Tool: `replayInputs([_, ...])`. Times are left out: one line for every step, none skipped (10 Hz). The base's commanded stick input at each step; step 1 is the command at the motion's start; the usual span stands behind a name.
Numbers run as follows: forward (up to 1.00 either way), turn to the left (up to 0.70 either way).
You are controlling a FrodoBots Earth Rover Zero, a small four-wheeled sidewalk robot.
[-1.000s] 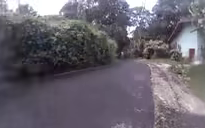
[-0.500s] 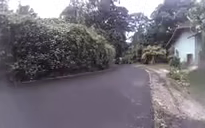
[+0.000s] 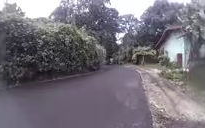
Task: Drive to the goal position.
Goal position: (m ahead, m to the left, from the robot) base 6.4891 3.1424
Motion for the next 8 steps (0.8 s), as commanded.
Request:
replayInputs([0.50,0.00])
replayInputs([0.50,0.00])
replayInputs([0.50,0.00])
replayInputs([0.50,0.00])
replayInputs([0.50,0.00])
replayInputs([0.50,0.00])
replayInputs([0.50,0.00])
replayInputs([0.50,0.00])
